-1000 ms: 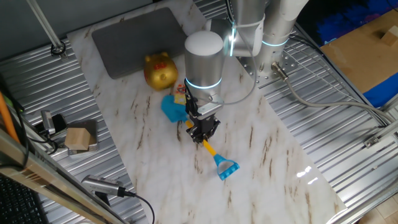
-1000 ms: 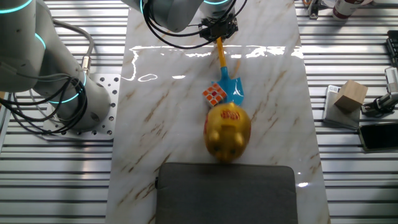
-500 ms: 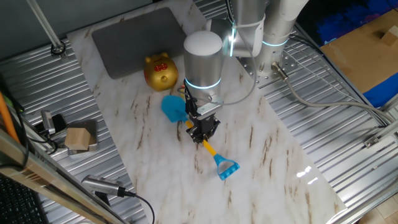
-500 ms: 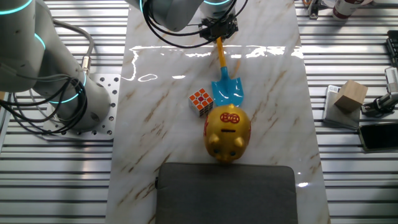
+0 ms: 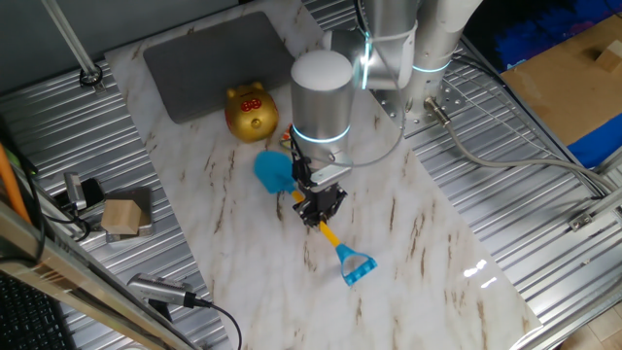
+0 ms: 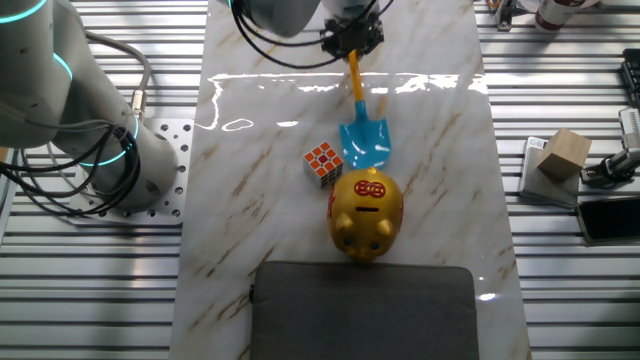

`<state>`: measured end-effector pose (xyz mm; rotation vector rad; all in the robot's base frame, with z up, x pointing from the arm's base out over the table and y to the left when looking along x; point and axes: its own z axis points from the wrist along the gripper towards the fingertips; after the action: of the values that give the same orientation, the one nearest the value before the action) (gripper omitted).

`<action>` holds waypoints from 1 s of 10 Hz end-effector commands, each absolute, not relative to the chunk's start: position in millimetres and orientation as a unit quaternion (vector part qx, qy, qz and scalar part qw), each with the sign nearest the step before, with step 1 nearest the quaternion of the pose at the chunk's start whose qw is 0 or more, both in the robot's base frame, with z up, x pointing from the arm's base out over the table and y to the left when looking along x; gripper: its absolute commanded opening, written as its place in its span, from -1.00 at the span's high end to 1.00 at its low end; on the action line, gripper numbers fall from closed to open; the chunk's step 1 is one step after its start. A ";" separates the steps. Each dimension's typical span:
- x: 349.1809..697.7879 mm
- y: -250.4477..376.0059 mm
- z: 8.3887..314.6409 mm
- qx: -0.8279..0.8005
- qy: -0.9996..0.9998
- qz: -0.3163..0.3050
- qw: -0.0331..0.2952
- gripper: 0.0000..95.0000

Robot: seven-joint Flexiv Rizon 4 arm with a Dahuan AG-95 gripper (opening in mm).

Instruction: Use a shovel to scoop up an object

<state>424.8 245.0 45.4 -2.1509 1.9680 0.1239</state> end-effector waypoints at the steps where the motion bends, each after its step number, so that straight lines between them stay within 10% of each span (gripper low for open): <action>1: 426.6 256.4 53.2 -0.722 0.682 0.048 0.110 1.00; 10: 413.5 276.7 83.2 -0.695 0.717 0.043 0.033 1.00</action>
<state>413.0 276.7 82.8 -2.1371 2.2059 0.1297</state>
